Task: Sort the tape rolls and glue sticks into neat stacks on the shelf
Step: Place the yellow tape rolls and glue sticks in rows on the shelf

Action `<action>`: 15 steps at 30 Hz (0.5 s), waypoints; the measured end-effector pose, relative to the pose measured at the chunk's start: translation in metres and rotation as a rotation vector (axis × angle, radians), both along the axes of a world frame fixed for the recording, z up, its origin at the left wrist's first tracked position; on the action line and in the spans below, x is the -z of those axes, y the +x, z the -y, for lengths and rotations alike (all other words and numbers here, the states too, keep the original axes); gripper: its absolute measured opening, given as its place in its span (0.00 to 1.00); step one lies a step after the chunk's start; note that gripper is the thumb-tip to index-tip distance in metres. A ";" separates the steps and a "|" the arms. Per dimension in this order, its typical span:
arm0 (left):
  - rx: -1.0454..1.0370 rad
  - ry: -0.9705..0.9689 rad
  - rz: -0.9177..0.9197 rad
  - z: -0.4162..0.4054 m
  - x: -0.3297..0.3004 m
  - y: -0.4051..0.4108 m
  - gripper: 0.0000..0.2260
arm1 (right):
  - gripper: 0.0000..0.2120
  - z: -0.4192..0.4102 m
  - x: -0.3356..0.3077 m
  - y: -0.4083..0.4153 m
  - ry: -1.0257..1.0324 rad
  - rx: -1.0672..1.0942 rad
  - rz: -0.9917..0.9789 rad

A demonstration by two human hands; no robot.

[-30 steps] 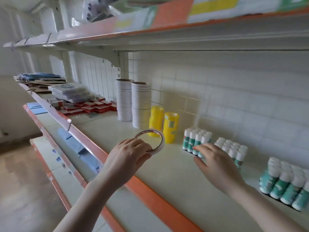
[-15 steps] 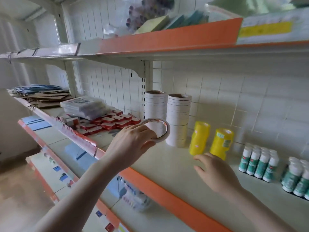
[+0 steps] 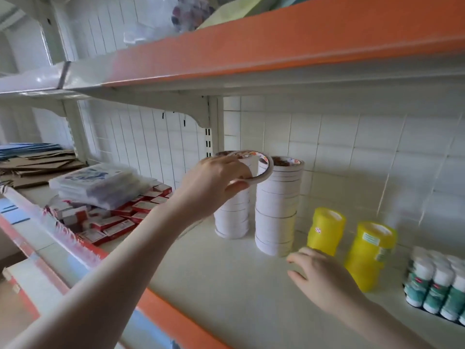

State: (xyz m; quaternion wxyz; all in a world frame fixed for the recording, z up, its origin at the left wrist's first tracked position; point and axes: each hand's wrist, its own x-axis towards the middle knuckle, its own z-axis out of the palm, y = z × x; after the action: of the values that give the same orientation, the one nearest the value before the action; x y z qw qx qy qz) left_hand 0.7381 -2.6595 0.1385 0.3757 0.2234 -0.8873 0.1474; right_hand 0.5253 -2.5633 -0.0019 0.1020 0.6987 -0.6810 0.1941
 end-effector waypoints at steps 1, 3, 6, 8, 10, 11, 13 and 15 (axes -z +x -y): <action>-0.007 0.007 -0.004 0.009 -0.004 0.001 0.04 | 0.13 0.005 0.001 0.001 0.005 0.002 0.002; -0.027 0.015 -0.002 0.028 -0.009 0.004 0.05 | 0.12 0.013 0.004 0.006 0.024 0.001 -0.011; -0.045 0.046 0.005 0.054 -0.015 0.009 0.06 | 0.10 0.027 0.010 0.013 -0.001 0.008 -0.019; -0.028 0.073 0.012 0.070 -0.018 0.011 0.06 | 0.05 0.036 0.016 0.020 -0.027 0.019 -0.039; -0.019 0.115 0.029 0.085 -0.022 0.012 0.06 | 0.03 0.041 0.020 0.027 -0.075 0.036 -0.041; -0.020 0.136 0.046 0.092 -0.023 0.013 0.07 | 0.03 0.043 0.021 0.030 -0.090 0.038 -0.059; -0.025 0.163 0.089 0.107 -0.024 0.014 0.07 | 0.03 0.049 0.023 0.035 -0.126 0.034 -0.094; 0.001 0.169 0.111 0.120 -0.024 0.014 0.07 | 0.04 0.056 0.028 0.037 -0.150 0.033 -0.106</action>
State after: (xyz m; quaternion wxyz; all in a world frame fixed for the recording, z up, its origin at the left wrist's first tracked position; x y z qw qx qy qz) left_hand 0.7524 -2.7793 0.1627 0.3057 0.2455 -0.9161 0.0841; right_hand 0.5625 -2.6189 -0.0294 0.1931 0.6871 -0.6695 0.2057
